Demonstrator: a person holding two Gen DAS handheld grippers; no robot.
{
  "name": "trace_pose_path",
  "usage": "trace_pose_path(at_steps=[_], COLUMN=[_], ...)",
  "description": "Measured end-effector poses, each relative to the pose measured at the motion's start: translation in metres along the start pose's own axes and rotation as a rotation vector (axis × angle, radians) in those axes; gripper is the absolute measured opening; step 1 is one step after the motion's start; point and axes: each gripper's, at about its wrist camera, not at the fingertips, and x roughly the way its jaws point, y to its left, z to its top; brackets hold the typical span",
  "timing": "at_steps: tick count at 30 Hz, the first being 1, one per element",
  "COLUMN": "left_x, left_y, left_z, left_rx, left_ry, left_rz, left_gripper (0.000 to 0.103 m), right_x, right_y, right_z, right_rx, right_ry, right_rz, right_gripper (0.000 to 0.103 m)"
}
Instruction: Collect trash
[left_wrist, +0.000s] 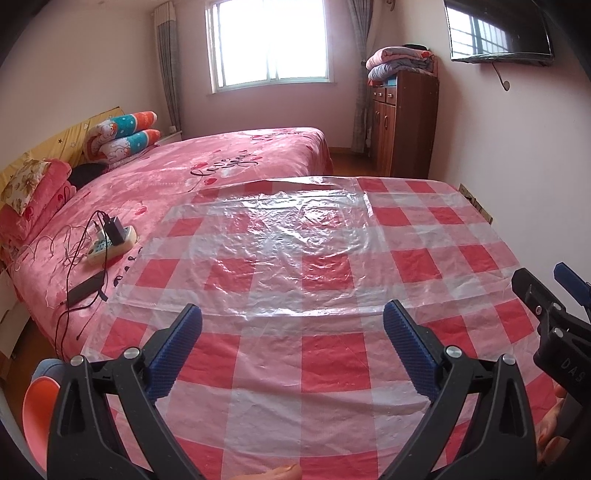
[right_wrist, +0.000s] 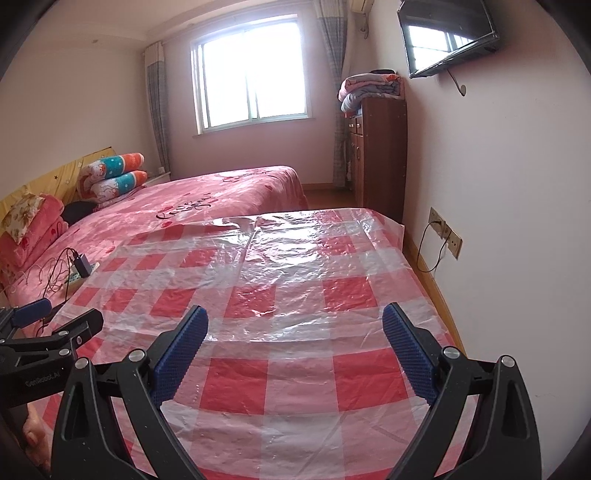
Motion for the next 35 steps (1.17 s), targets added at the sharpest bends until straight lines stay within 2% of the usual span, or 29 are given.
trace_pose_path(at_steps=[18, 21, 26, 29, 35], left_x=[0.01, 0.016, 0.033, 0.05, 0.084], left_y=[0.0, 0.002, 0.006, 0.007, 0.006], left_z=[-0.006, -0.007, -0.009, -0.011, -0.017], left_rx=[0.004, -0.008, -0.02, -0.021, -0.022], left_ry=[0.009, 0.02, 0.07, 0.132, 0.242], left_rz=[0.004, -0.015, -0.017, -0.004, 0.009], left_gripper=[0.099, 0.099, 0.099, 0.099, 0.099], right_x=[0.009, 0.013, 0.023, 0.031, 0.058], right_y=[0.004, 0.005, 0.006, 0.008, 0.01], right_z=[-0.003, -0.003, -0.003, -0.002, -0.006], right_rx=[-0.016, -0.015, -0.01, -0.015, -0.01], right_ry=[0.027, 0.04, 0.071, 0.1, 0.228], right_rz=[-0.006, -0.004, -0.006, -0.002, 0.003], right_gripper=[0.094, 0.094, 0.094, 0.094, 0.094])
